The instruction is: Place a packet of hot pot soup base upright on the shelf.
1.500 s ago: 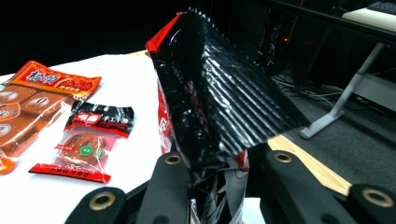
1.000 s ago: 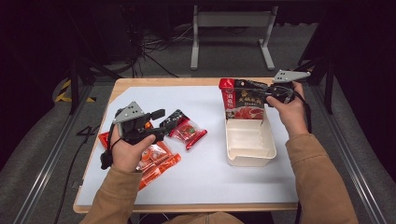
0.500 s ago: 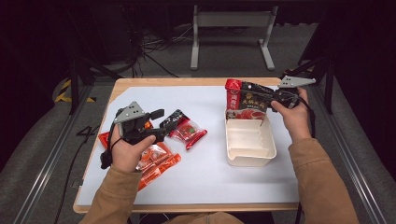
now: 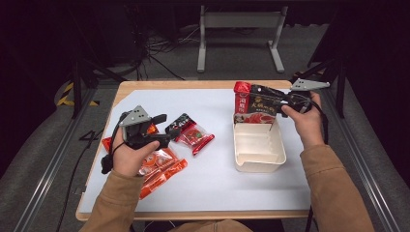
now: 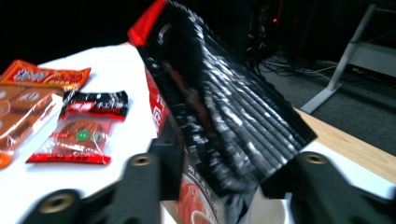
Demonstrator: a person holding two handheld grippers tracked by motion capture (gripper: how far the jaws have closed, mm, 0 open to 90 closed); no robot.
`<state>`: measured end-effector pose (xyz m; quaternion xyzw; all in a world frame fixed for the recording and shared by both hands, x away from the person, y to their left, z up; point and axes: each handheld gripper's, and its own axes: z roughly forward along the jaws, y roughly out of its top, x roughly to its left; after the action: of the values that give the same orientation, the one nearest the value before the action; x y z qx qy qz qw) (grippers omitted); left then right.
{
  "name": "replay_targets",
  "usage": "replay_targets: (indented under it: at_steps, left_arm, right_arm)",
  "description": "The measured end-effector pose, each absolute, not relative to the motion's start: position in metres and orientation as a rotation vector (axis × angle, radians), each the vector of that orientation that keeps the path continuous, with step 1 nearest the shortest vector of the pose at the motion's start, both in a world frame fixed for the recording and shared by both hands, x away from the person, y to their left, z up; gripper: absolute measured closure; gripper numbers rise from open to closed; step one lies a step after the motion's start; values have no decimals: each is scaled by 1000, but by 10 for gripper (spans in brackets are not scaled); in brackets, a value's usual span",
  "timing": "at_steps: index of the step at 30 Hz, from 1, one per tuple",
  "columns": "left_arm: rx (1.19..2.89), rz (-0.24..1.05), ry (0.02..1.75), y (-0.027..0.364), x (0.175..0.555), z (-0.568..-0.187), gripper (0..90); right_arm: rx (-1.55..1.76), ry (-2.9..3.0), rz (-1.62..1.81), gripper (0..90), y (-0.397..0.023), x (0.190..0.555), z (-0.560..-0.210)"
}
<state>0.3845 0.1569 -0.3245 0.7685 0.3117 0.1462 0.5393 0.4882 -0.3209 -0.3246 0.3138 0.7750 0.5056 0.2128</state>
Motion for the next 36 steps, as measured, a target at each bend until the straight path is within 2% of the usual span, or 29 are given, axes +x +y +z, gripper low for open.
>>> replay_targets:
  at_steps: [2, 7, 19, 28, 36]
  left_arm:
    - [1831, 361, 739, 160, 385, -325, 268]
    - [1827, 370, 758, 169, 386, -326, 246]
    - [1855, 385, 728, 184, 385, -316, 232]
    - [1836, 406, 759, 197, 385, -314, 223]
    - [1830, 437, 799, 208, 389, -315, 221]
  right_arm:
    - [884, 2126, 1429, 455, -323, 485, -322]
    - [897, 2070, 1464, 376, -330, 473, -317]
    - [941, 1981, 1447, 334, -352, 434, -311]
    - [916, 1982, 1475, 325, -351, 399, -314]
    - [914, 1976, 1448, 316, -353, 389, -313]
